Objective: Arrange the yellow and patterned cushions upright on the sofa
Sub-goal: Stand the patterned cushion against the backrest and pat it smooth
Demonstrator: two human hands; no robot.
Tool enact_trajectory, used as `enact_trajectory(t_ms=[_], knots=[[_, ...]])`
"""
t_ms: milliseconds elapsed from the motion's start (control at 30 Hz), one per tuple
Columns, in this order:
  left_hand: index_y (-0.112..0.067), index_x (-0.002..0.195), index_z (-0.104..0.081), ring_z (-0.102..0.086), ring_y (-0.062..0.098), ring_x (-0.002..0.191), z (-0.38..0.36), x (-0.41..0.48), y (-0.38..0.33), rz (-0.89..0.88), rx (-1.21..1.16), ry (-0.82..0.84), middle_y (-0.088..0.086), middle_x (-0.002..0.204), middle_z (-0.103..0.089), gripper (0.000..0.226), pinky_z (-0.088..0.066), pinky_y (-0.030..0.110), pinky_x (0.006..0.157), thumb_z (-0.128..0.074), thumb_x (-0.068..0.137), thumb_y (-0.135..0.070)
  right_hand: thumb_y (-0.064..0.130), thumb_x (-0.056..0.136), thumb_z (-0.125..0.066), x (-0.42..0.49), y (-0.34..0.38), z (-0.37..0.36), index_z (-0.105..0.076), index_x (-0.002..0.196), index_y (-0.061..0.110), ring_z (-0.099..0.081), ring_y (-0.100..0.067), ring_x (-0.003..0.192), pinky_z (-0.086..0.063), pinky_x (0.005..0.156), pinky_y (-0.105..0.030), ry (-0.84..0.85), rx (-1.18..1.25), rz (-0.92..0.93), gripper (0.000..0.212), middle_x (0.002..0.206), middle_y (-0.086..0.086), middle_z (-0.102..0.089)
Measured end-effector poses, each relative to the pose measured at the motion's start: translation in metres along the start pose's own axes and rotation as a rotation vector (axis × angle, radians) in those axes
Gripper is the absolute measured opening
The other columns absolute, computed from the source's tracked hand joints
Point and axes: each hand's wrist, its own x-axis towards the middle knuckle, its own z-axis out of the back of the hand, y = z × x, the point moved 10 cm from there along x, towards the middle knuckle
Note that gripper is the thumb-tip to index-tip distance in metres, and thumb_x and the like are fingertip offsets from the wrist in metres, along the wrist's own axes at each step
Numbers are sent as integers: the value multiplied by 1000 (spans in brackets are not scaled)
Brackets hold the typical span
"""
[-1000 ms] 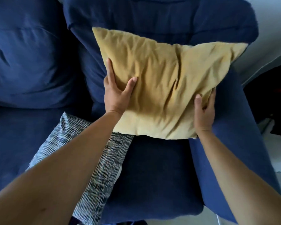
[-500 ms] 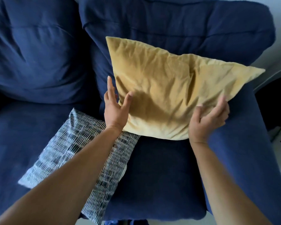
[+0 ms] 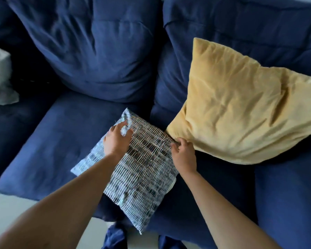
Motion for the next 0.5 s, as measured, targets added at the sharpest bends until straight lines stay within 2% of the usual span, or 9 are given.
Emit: enact_trajectory(t_ms=[67, 133, 233, 300, 367, 433, 500], knots=[[-32, 145, -49, -46, 31, 135, 3, 12, 31, 29, 105, 47, 9, 146, -53, 59, -28, 48, 115, -54, 93, -59, 52, 97, -52, 2, -22, -16, -38, 147, 18, -48, -38, 126, -47, 97, -49, -11, -22, -215, 62, 141, -18, -44], [-34, 153, -34, -36, 31, 143, 1, 26, 58, 51, 193, 139, 9, 155, -42, 76, -20, 52, 117, -46, 89, -73, 62, 92, -52, -1, -45, -34, -22, 155, 22, -44, -42, 129, -43, 99, -53, -23, -6, -441, 80, 147, -20, -37], [-41, 159, -8, -18, 31, 152, -8, 43, 92, 97, 267, 297, 10, 164, -25, 100, -12, 59, 120, -37, 77, -90, 75, 87, -45, -11, -62, -64, -1, 158, 25, -42, -44, 129, -41, 99, -54, 13, -58, -576, 97, 151, -22, -30], [-44, 158, 0, -20, 33, 152, -11, 51, 114, 138, 274, 371, 12, 164, -26, 109, -12, 61, 120, -34, 69, -97, 78, 87, -39, -12, -60, -72, 1, 158, 22, -35, -44, 136, -36, 105, -55, -23, -197, -523, 99, 157, -24, -21], [-47, 157, 3, -31, 35, 147, -11, 55, 136, 193, 275, 423, 12, 159, -36, 116, -18, 59, 118, -32, 61, -102, 75, 90, -36, -8, -43, -74, -3, 159, 19, -22, -41, 146, -27, 113, -56, -98, -382, -345, 95, 163, -21, -11], [-49, 156, 2, -39, 36, 141, -10, 60, 152, 189, 290, 429, 10, 154, -43, 119, -28, 55, 114, -31, 55, -104, 69, 93, -35, 1, -20, -82, -12, 159, 17, -19, -37, 149, -23, 117, -53, -138, -462, -150, 87, 164, -17, -14], [-52, 155, -2, -47, 31, 136, -16, 64, 155, 133, 238, 462, 2, 150, -52, 111, -31, 51, 114, -36, 61, -100, 66, 96, -34, 16, -1, -92, -19, 157, 15, -23, -33, 148, -21, 119, -49, -116, -476, -18, 81, 162, -15, -23]])
